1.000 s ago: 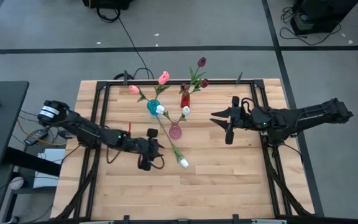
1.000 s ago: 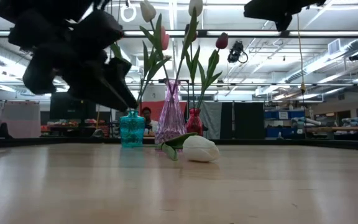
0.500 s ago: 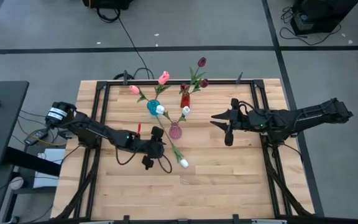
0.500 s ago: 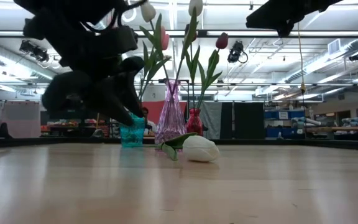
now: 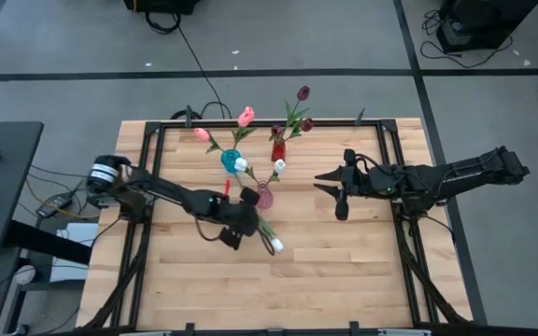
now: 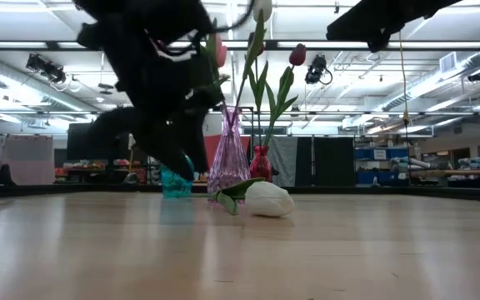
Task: Sort flowers into vase by color
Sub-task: Put the white flower into the purple vase
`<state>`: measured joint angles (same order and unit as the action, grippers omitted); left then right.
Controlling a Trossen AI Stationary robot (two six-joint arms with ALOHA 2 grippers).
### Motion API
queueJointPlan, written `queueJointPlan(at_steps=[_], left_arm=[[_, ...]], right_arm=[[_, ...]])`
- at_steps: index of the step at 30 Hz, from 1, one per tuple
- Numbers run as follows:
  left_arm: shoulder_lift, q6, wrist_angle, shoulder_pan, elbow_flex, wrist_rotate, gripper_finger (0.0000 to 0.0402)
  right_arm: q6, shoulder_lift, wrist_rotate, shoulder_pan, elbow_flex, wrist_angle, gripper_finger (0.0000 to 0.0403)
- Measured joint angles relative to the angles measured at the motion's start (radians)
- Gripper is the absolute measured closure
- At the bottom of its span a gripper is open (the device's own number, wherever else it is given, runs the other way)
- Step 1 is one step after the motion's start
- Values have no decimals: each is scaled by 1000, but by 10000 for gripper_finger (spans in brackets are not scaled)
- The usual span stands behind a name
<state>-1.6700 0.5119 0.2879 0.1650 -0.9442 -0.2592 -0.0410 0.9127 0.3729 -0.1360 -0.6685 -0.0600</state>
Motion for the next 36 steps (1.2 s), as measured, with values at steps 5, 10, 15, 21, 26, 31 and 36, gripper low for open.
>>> queueJointPlan(at_steps=[5, 10, 15, 21, 26, 31, 36], left_arm=[[-100, 68, 67, -1, -87, -38, 279], [-151, 155, 55, -2, -114, -77, 282], [-185, 254, 44, -4, -114, -128, 282], [-208, 269, 27, -18, -117, -149, 283], [-210, 267, 31, -17, -117, -141, 324], [-212, 210, 46, 6, -115, -148, 391], [-188, 83, 84, 19, -110, -117, 392]], right_arm=[[1, -3, -8, -2, 0, -8, 292], [17, -3, -8, -17, 0, -9, 292], [29, -3, -8, -35, 0, -9, 292], [45, 0, -8, -62, 0, 0, 292], [47, 5, -8, -77, 0, -1, 292], [47, 8, -3, -87, 0, -1, 293], [45, 19, 1, -93, 0, -3, 292]])
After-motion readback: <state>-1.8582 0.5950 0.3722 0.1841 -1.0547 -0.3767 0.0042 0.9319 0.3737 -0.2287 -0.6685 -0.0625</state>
